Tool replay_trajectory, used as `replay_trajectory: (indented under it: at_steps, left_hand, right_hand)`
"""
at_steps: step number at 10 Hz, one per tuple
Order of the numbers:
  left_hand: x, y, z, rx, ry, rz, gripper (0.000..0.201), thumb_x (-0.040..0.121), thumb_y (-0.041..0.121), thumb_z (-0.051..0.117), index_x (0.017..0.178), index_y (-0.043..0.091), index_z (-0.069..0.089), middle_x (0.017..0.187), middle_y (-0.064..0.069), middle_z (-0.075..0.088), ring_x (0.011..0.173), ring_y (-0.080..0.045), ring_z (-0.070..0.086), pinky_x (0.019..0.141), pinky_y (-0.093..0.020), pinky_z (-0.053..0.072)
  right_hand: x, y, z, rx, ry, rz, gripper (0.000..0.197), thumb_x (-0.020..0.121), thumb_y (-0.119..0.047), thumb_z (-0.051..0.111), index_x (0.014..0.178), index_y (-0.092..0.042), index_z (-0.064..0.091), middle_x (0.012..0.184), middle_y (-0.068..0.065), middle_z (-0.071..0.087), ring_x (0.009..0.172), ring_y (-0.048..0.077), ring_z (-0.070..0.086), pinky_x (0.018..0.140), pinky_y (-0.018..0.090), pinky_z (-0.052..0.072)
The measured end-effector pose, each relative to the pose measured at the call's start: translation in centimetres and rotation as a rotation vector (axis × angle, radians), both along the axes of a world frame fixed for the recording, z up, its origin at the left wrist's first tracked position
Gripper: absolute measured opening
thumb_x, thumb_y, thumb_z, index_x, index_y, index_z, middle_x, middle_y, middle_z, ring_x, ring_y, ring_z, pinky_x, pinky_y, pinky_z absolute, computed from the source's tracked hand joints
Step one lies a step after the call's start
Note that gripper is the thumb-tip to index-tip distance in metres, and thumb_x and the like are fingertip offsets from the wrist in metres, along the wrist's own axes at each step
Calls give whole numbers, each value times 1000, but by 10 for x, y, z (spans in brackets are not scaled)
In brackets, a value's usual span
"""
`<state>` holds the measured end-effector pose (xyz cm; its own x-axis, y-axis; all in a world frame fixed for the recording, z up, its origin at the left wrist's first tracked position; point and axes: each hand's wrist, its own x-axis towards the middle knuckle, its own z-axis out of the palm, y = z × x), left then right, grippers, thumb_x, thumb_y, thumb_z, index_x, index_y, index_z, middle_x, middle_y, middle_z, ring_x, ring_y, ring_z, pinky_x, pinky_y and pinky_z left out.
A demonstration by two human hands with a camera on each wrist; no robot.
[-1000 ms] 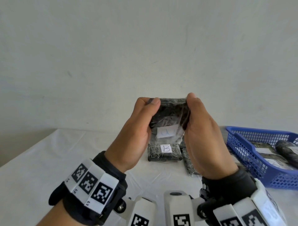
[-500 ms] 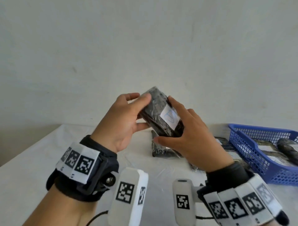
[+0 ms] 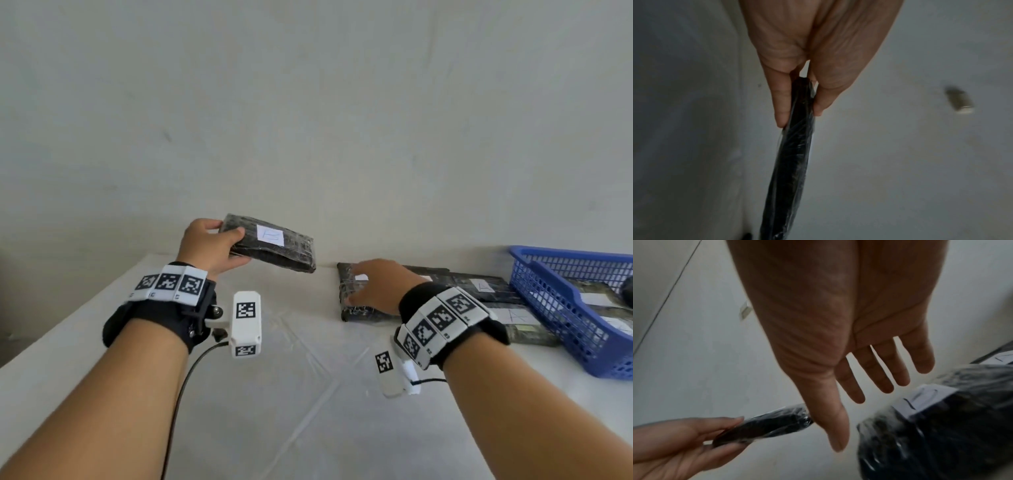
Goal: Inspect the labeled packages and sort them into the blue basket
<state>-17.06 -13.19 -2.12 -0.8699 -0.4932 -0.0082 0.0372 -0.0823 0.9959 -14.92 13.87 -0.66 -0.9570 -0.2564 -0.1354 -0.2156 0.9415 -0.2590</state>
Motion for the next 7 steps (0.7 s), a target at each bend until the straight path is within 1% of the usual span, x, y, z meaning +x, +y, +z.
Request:
replay_trajectory:
  at_steps: [1, 2, 3, 4, 5, 6, 7]
  left_hand:
    - [-32, 5, -28, 72, -57, -19, 33, 96, -1, 68, 125, -8, 54, 128, -24, 60, 113, -42, 64, 75, -47, 62]
    - [-50, 18, -49, 4, -143, -72, 7, 96, -1, 67, 90, 0, 64, 113, -22, 69, 109, -41, 68, 85, -51, 61]
    - [-68, 26, -69, -79, -169, -98, 12, 95, 4, 69, 99, -8, 66, 120, -17, 70, 107, -33, 70, 89, -44, 62]
    - [-71, 35, -70, -186, -222, -98, 46, 96, 15, 72, 130, -12, 57, 124, -21, 66, 104, -31, 69, 77, -33, 62]
    - [-77, 31, -69, -460, -303, -97, 49, 92, 34, 76, 113, -9, 66, 110, -24, 69, 104, -38, 70, 79, -37, 57]
    - [-66, 38, -58, -676, -424, -167, 50, 99, 47, 63, 106, -2, 64, 96, -18, 59, 86, -33, 57, 71, -33, 39]
    - [-53, 44, -51, -739, -472, -205, 49, 103, 53, 52, 102, 4, 53, 95, -13, 55, 81, -28, 52, 69, -34, 37]
  right_hand:
    - [-8, 1, -12, 110, -22, 27, 58, 102, -30, 65, 153, -10, 45, 155, 12, 51, 142, 29, 48, 113, 34, 40]
    - [-14, 5, -19, 156, 34, 48, 53, 104, -25, 64, 152, -11, 48, 153, 11, 53, 142, 28, 48, 113, 33, 39]
    - [-17, 9, -23, 158, 62, 64, 47, 103, -25, 64, 146, -10, 53, 147, 11, 57, 137, 29, 51, 108, 33, 40]
    - [-19, 12, -28, 107, 86, 59, 39, 102, -24, 67, 136, -8, 57, 138, 12, 60, 128, 28, 54, 102, 33, 43]
    - [-22, 15, -34, 46, 86, 31, 40, 100, -24, 70, 136, -14, 57, 138, 13, 50, 128, 30, 50, 103, 36, 45]
    - [-22, 17, -38, 35, 83, 20, 43, 99, -26, 70, 139, -18, 56, 141, 14, 44, 130, 33, 48, 105, 39, 47]
    - [-22, 18, -41, -14, 98, -5, 42, 100, -28, 68, 139, -18, 56, 143, 12, 44, 130, 31, 48, 104, 38, 46]
